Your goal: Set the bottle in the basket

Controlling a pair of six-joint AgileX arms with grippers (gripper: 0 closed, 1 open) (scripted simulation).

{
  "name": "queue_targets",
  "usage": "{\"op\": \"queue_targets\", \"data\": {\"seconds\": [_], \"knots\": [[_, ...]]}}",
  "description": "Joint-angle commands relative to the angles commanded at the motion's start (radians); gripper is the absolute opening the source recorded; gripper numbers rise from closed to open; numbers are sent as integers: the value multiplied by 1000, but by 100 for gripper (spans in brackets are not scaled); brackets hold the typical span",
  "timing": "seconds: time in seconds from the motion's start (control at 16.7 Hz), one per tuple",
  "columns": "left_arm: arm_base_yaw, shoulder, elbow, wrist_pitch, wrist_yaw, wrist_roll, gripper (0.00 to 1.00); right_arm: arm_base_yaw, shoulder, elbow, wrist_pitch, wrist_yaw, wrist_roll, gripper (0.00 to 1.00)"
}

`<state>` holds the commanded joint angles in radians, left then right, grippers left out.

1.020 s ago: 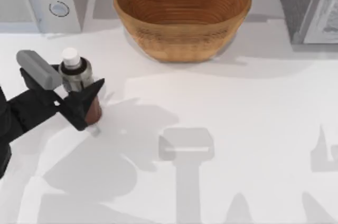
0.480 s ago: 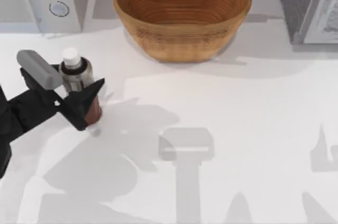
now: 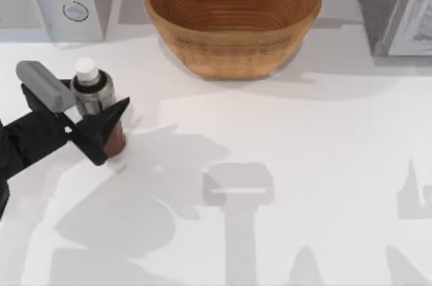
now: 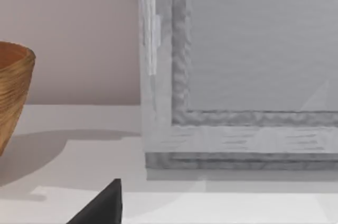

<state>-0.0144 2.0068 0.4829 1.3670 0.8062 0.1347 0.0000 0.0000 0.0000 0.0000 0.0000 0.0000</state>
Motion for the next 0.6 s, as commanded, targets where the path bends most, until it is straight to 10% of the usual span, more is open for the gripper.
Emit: {"op": "queue_targets", "data": {"seconds": [0.6], "knots": [[324, -537, -77, -635, 310, 161, 0, 0, 0, 0, 0, 0, 0, 100]]}}
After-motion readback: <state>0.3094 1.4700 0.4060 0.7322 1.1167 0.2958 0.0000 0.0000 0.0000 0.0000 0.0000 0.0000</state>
